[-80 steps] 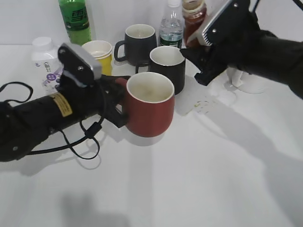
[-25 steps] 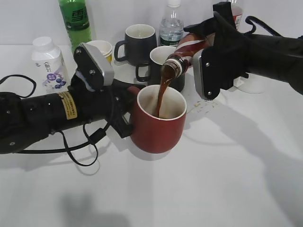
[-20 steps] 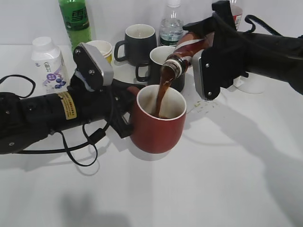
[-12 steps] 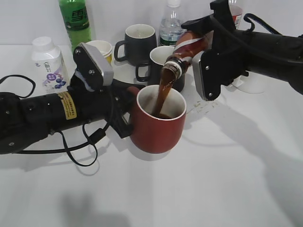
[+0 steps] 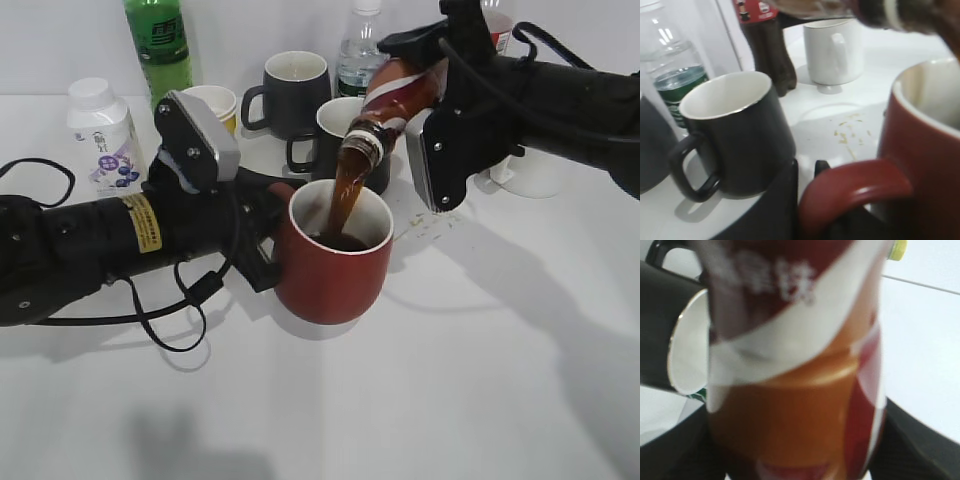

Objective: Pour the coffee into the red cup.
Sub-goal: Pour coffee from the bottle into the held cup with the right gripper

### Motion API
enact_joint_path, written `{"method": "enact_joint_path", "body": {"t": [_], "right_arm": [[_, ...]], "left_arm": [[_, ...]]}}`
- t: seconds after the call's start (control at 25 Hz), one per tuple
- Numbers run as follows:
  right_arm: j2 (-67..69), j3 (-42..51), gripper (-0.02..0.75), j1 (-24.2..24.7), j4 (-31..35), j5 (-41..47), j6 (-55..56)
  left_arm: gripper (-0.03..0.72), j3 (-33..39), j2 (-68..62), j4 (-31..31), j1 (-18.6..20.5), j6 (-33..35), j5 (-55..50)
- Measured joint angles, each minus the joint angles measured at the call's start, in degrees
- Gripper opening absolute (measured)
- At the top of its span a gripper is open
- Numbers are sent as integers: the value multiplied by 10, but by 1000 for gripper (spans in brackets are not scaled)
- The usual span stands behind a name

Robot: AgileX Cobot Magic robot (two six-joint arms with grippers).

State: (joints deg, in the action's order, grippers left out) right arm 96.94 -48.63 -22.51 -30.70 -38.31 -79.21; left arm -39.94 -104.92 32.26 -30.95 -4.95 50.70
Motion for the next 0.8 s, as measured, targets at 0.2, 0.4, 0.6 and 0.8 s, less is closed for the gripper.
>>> {"method": "enact_joint_path", "body": {"t": [0.2, 0.4, 0.6, 0.8], "right_arm": [[0, 0, 511, 0, 0, -10, -8], [0, -1, 511, 0, 1, -14, -10], [0, -1, 511, 0, 1, -14, 12], [0, -2, 511, 0, 1, 4, 74]], "left_arm": [[69, 0, 0, -5, 0, 0, 7], [69, 0, 0, -15, 0, 1, 7], [69, 0, 0, -16, 0, 1, 7], [69, 0, 0, -20, 0, 1, 7]]}}
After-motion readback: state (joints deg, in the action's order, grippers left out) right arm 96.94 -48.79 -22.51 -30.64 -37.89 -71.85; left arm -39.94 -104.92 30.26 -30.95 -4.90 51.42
